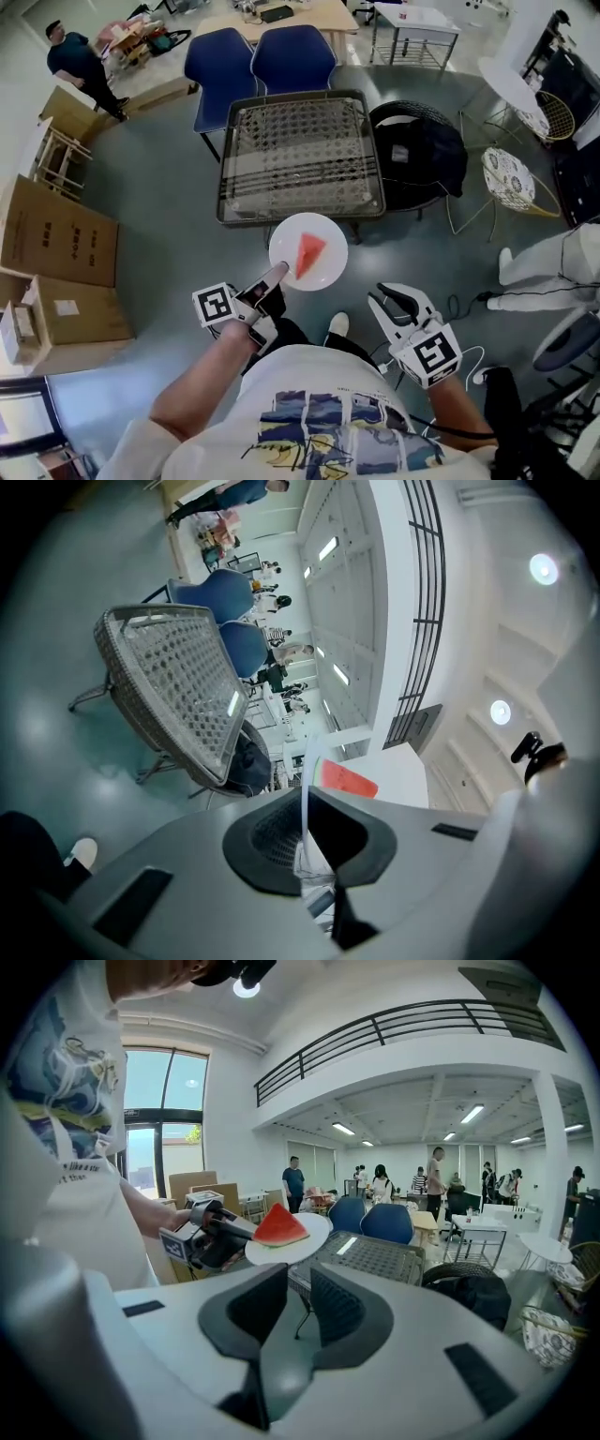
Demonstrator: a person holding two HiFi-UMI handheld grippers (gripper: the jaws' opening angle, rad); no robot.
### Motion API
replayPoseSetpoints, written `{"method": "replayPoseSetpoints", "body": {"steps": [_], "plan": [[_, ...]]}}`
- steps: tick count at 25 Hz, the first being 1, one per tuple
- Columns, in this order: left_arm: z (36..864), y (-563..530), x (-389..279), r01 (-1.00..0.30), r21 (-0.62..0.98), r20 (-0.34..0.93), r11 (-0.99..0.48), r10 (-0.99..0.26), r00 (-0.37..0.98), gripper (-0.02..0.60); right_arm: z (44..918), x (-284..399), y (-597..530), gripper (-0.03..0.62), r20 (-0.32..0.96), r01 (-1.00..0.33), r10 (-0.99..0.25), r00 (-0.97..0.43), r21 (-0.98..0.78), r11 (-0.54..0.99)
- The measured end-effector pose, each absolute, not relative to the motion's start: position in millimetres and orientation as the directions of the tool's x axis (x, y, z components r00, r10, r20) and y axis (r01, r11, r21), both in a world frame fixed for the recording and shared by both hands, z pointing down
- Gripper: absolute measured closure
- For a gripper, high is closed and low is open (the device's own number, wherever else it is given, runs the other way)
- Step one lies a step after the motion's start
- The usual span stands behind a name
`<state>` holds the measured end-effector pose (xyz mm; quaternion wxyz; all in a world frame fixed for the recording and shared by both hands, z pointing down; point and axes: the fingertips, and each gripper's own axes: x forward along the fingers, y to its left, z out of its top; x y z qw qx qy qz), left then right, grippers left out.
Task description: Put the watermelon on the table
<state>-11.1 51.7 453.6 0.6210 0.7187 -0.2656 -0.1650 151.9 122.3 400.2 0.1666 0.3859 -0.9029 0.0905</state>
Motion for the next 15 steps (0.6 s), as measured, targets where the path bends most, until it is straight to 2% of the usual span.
{"method": "replayPoseSetpoints", "body": {"steps": [7, 15], "plan": [[471, -34, -16, -0.18, 0.982, 0.104, -0.047, -0.664, 0.74, 0.566, 407, 161, 49, 0.533, 0.379, -0.699, -0.633, -0.675, -0.054, 0.713], [522, -167, -63, -0.207, 0.978, 0.141, -0.011, -0.698, 0.702, 0.566, 416, 155, -59, 0.533, 0.443, -0.74, -0.651, -0.617, -0.046, 0.671]]}}
